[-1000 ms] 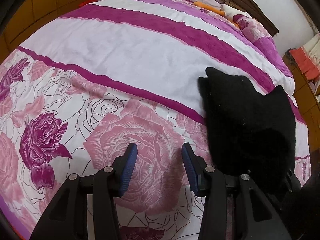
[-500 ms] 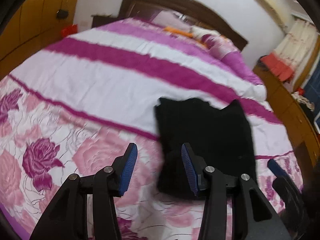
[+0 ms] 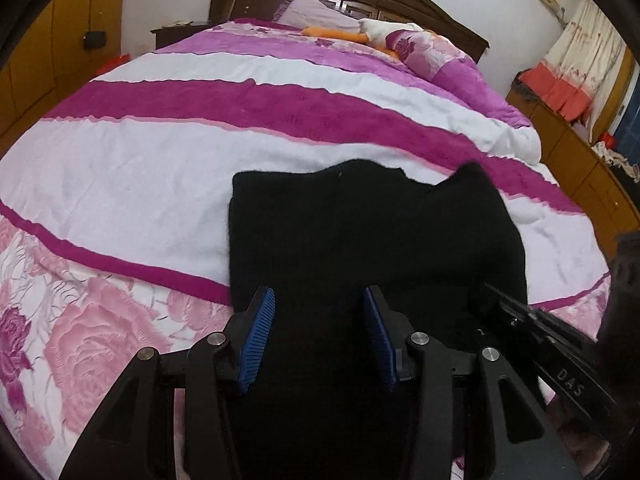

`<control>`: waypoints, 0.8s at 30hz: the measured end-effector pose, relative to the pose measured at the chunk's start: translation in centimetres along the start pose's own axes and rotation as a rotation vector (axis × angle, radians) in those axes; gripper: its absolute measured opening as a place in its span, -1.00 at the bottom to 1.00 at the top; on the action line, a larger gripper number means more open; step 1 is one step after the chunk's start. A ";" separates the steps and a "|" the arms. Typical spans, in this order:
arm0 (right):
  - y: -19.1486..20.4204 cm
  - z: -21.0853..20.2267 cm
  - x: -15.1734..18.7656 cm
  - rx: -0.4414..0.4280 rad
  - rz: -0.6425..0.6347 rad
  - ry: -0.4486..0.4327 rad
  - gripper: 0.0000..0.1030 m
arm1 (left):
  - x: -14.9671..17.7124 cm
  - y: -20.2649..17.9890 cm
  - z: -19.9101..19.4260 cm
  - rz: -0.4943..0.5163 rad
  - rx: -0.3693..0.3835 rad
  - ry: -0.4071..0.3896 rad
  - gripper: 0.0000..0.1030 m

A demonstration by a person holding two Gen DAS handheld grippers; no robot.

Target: Fold small clothes

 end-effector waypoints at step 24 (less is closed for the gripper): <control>-1.0 -2.3 0.7 0.229 -0.024 0.001 -1.00 | 1.0 -2.2 1.2 0.171 -0.064 -0.005 -0.45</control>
Point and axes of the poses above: each gripper's, at about its wrist camera, not at the fingertips, and z roughly the way its jaws point, y to its left, x to its underside, the point moved 5 cm from there along z, roughly the way its jaws point, and after that the axes turned 1 degree about -x, right-handed, at the moved point
